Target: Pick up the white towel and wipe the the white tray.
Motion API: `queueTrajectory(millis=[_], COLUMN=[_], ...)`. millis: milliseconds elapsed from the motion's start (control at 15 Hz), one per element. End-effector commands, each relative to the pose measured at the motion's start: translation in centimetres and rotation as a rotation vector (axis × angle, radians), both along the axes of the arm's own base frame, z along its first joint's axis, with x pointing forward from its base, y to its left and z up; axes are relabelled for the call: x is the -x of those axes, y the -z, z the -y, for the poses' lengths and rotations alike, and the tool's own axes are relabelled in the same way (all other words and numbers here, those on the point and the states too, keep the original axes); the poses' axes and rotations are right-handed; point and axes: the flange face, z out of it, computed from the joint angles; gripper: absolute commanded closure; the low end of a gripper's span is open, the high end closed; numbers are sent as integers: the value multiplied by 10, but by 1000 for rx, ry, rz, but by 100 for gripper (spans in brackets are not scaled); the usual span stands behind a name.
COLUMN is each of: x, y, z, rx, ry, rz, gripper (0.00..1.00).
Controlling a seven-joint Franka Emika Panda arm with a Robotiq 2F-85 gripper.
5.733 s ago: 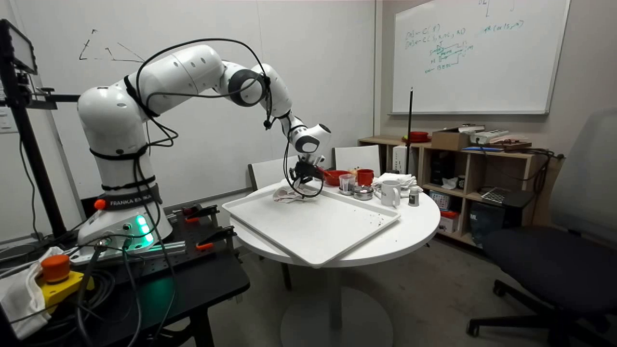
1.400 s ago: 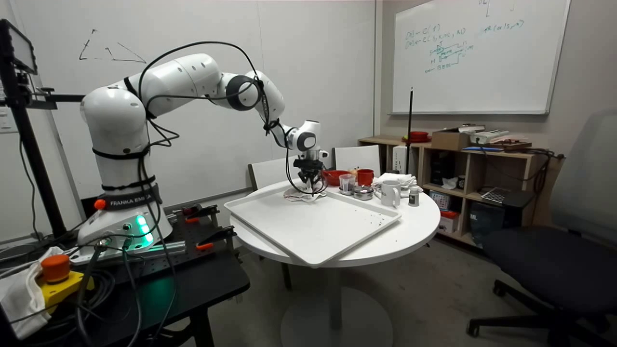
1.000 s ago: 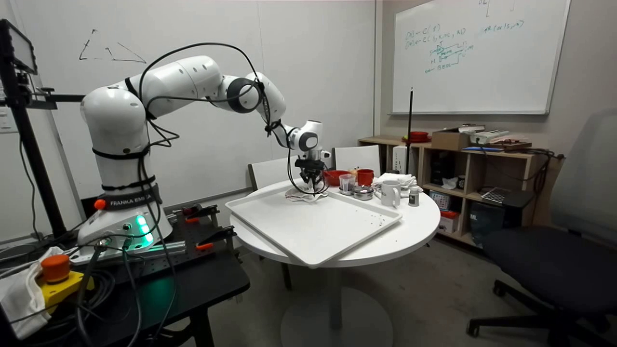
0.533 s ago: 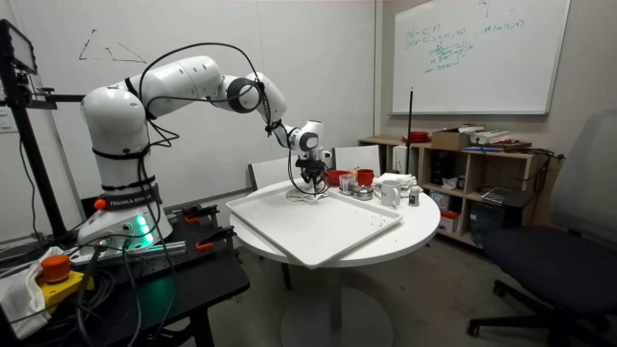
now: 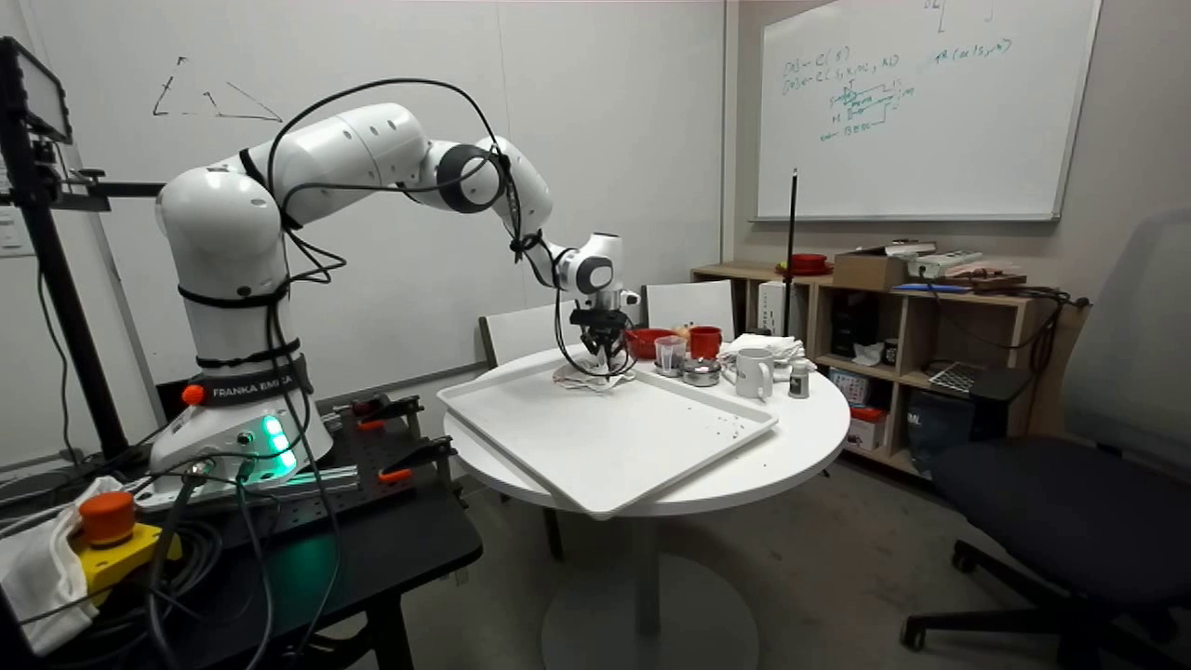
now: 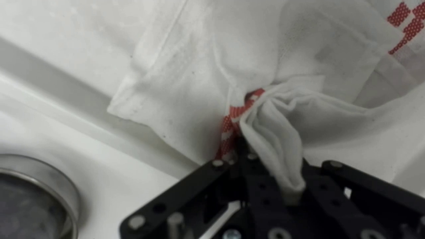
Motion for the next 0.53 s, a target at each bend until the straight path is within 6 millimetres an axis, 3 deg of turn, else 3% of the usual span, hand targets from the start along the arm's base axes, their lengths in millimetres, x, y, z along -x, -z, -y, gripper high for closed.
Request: queueTrajectory(millis=[0, 467], x=[14, 22], y=[9, 5], z=[22, 53], rx=[46, 38], ry=[17, 54], rz=[11, 41], gripper=[98, 98])
